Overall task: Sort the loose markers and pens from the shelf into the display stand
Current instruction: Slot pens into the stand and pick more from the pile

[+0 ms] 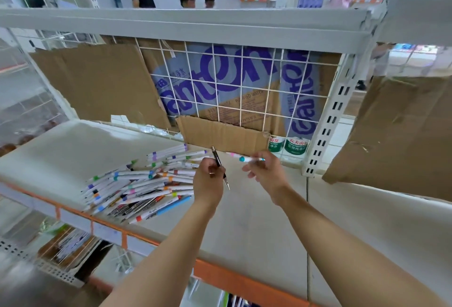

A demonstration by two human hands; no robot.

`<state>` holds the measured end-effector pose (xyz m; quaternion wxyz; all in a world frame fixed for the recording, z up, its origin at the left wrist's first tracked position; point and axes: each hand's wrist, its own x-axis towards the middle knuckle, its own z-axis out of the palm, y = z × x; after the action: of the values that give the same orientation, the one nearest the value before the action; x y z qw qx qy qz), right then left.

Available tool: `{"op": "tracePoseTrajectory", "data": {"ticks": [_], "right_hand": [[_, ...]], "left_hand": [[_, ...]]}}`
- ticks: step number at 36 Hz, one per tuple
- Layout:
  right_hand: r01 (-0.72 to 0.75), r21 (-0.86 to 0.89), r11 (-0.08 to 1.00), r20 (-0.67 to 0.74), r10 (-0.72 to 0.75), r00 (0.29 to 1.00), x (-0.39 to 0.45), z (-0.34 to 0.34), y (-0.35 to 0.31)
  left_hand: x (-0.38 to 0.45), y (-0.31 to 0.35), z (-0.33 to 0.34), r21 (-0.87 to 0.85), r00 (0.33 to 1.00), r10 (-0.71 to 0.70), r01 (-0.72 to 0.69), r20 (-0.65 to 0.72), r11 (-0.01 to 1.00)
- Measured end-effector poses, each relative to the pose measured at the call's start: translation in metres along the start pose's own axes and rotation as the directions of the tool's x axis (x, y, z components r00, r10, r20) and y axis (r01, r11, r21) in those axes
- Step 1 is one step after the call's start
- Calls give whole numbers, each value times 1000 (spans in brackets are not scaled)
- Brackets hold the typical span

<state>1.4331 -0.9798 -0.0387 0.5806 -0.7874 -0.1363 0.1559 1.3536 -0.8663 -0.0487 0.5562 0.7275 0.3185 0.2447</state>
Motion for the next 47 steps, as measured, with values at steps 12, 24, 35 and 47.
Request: {"op": "tracePoseTrajectory", "data": {"ticks": [12, 24, 35, 47], "right_hand": [[224, -455, 862, -324, -395, 860, -17, -34, 9], [166, -485, 859, -552, -448, 703, -57, -63, 15], [-44, -376, 926, -801, -300, 518, -117, -101, 37], [-149, -369, 917, -911, -325, 255, -225, -165, 58]], "left_hand": [[-12, 6, 8, 184, 964, 254, -235, -84, 954], [-14, 23, 2, 27, 944, 323, -325, 64, 945], [-26, 11, 18, -55, 788, 476, -496, 390, 867], [-109, 50, 78, -253, 633, 436, -363, 639, 897]]}}
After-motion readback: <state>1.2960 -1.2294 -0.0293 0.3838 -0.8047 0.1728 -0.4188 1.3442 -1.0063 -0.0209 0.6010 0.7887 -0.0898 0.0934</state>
